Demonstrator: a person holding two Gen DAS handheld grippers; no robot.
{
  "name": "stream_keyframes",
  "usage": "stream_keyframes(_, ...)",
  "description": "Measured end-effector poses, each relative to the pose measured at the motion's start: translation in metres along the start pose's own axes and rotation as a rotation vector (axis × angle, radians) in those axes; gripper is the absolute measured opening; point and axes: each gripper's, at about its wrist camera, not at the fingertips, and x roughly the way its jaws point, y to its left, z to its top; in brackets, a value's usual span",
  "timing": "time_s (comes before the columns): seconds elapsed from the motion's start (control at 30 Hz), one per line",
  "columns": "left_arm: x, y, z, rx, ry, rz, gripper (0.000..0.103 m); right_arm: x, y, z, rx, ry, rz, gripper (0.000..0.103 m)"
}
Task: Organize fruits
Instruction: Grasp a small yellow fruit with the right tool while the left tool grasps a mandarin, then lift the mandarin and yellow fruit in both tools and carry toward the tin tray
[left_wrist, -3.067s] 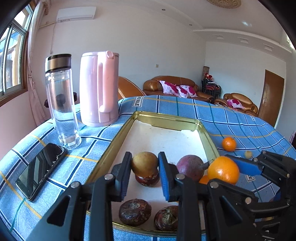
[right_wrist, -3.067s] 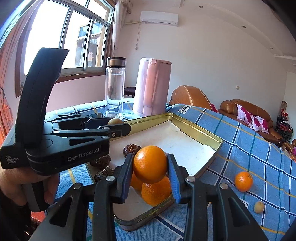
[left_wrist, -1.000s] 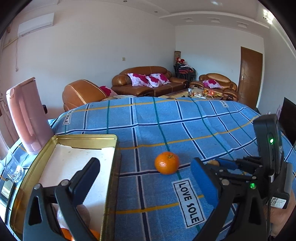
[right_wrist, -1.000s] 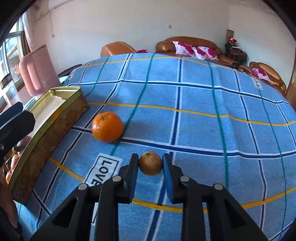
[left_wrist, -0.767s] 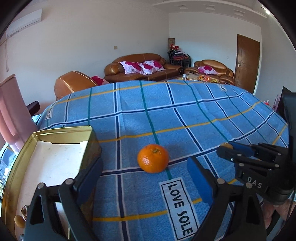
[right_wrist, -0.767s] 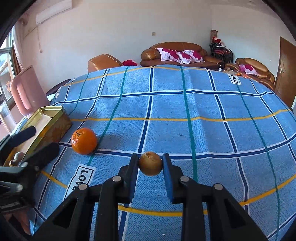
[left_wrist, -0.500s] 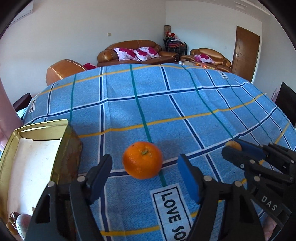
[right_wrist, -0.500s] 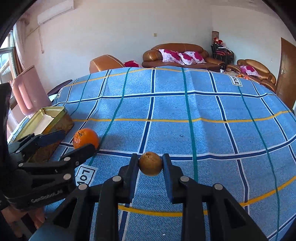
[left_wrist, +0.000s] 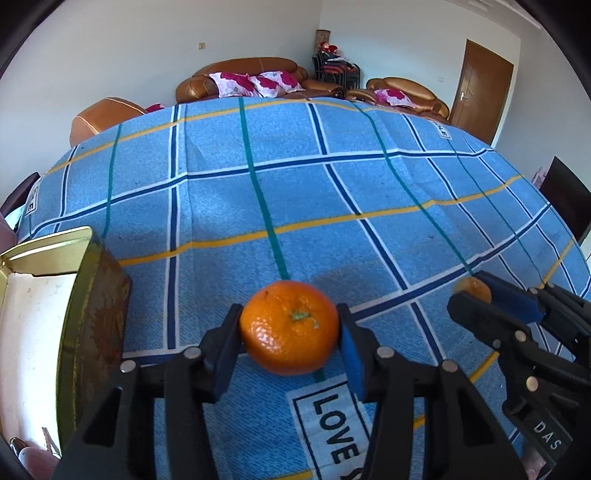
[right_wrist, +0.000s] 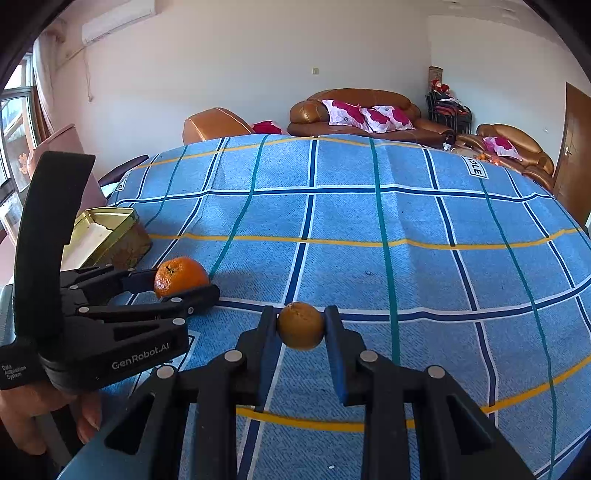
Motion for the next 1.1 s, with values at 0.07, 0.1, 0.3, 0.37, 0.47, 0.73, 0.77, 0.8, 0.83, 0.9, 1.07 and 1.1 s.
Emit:
stream_keyframes(0.07,-0.004,-0.003,-0.002,0.007,-0.011,-0.009,0.051,-0.001,0.000,0.000,0.003,-0.005,0.005,0.028)
stream_keyframes(0.1,-0.005,-0.004,-0.003,0.010,-0.014,-0.013,0.051,-0.001,0.000,0.000,0.004,-0.005,0.006,0.028)
stream_keyframes(0.3,-0.016,-0.004,-0.004,0.014,-0.053,-0.012,0.051,-0.005,0.000,-0.001,-0.002,-0.018,0.014,0.028)
stream_keyframes(0.37,-0.019,-0.003,-0.005,0.012,-0.068,-0.013,0.051,-0.006,0.000,-0.001,-0.005,-0.027,0.020,0.028)
stream_keyframes(0.47,-0.023,-0.003,-0.005,0.013,-0.089,-0.014,0.051,-0.009,0.002,-0.001,-0.012,-0.041,0.022,0.028)
stream_keyframes(0.73,-0.030,-0.008,-0.006,0.037,-0.122,-0.008,0.051,-0.015,0.008,-0.001,-0.038,-0.082,0.033,0.028)
stream_keyframes(0.77,-0.030,-0.008,-0.006,0.035,-0.123,-0.010,0.051,-0.015,0.008,-0.001,-0.038,-0.084,0.034,0.028)
stream_keyframes(0.8,-0.031,-0.008,-0.007,0.034,-0.127,-0.009,0.051,-0.015,0.008,-0.001,-0.038,-0.086,0.035,0.028)
stream_keyframes(0.83,-0.032,-0.007,-0.007,0.032,-0.131,-0.010,0.051,-0.016,0.008,-0.001,-0.038,-0.089,0.036,0.028)
stream_keyframes(0.9,-0.034,-0.007,-0.007,0.031,-0.142,-0.013,0.051,-0.017,0.008,-0.001,-0.038,-0.096,0.037,0.028)
stream_keyframes(1.07,-0.039,-0.009,-0.009,0.036,-0.168,-0.017,0.051,-0.022,0.008,-0.003,-0.042,-0.116,0.040,0.028)
stream_keyframes(1.1,-0.040,-0.009,-0.009,0.037,-0.172,-0.017,0.051,-0.023,0.008,-0.003,-0.042,-0.119,0.039,0.028)
